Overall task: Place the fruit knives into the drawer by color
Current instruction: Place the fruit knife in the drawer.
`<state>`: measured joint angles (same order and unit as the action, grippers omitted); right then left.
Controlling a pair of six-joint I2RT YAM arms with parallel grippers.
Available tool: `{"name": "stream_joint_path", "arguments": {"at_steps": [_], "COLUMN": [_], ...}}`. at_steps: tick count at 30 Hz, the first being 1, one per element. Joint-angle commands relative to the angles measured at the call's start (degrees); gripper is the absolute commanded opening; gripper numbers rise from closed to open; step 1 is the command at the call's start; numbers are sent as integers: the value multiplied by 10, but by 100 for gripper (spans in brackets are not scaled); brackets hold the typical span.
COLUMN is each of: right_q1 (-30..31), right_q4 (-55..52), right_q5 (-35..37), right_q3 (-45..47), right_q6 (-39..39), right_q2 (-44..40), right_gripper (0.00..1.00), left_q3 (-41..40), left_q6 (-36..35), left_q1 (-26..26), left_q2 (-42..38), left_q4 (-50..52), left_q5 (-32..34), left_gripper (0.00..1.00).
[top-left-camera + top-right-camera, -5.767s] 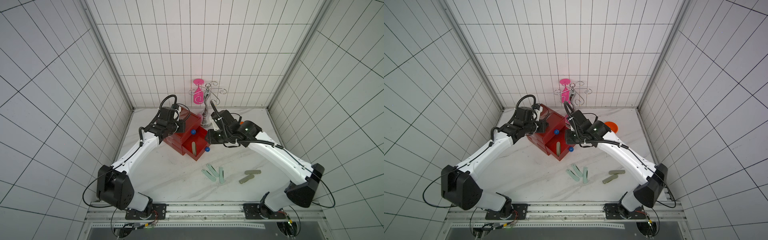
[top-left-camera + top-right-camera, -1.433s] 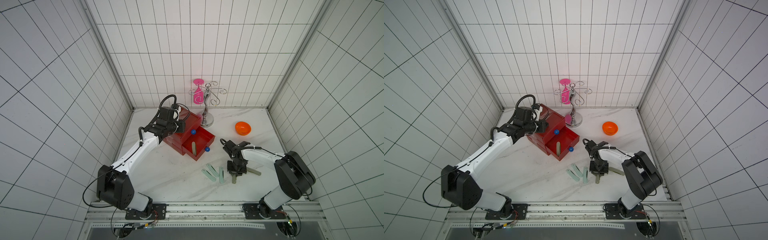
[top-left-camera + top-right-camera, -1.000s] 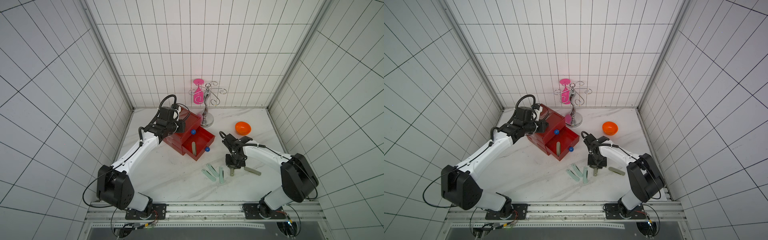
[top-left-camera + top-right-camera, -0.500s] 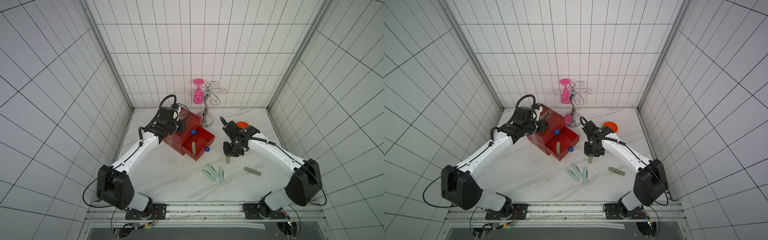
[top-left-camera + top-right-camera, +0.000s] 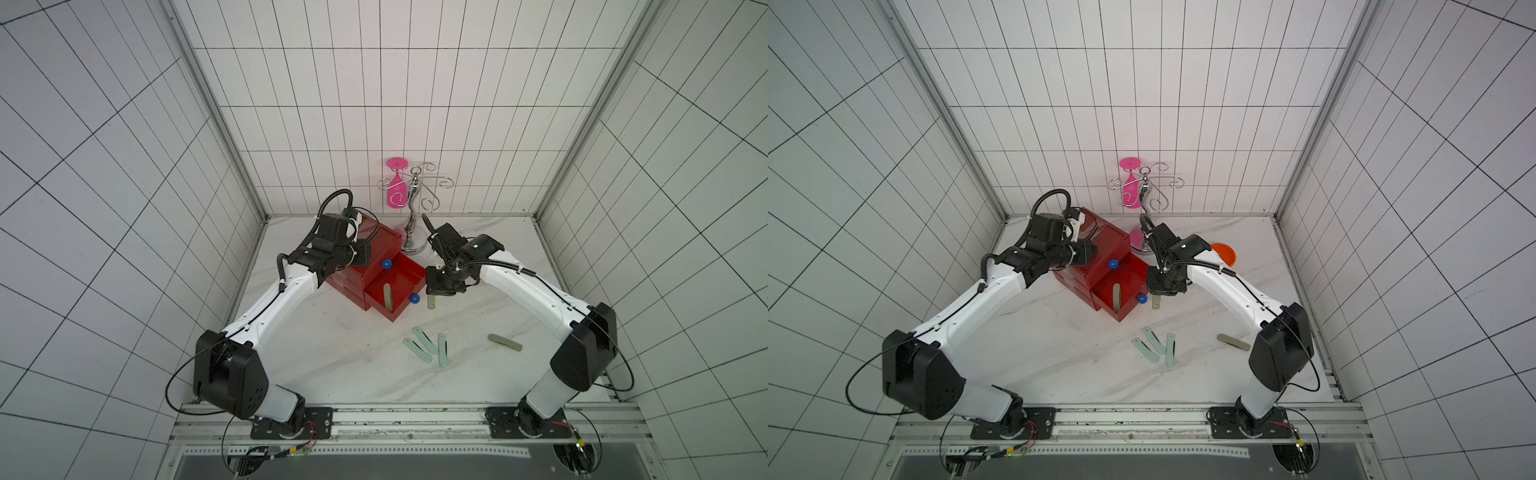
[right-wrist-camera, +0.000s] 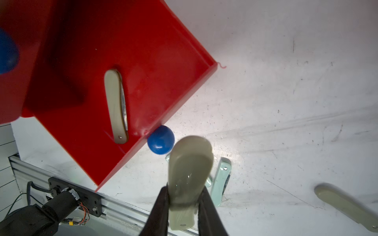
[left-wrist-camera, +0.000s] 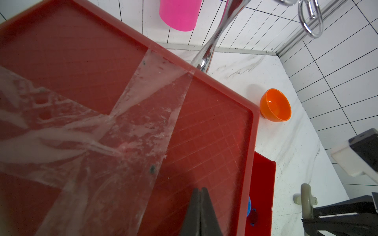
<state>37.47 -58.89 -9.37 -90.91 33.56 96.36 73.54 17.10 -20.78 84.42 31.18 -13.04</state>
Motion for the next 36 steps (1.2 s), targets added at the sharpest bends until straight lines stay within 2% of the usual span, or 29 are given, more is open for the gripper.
{"name": "stream_joint_path", "arguments": {"at_steps": [1,16,36], "right_q1": [10,18,22], "right_q4": [8,52,73], "right_q5": [-12,-54,-68], "right_q3": [-82,-152,-166], "right_q6": [11,43,48], "right_q2": [15,87,159], "right_gripper": [20,20,20], "left_q3": [-24,-24,-24], "left_q6": [1,1,0], "left_q1": [4,4,4], "left_q2": [33,35,36], "left_q4": [113,114,114], "left_q5": [17,17,15], "left_gripper": [0,0,0]}}
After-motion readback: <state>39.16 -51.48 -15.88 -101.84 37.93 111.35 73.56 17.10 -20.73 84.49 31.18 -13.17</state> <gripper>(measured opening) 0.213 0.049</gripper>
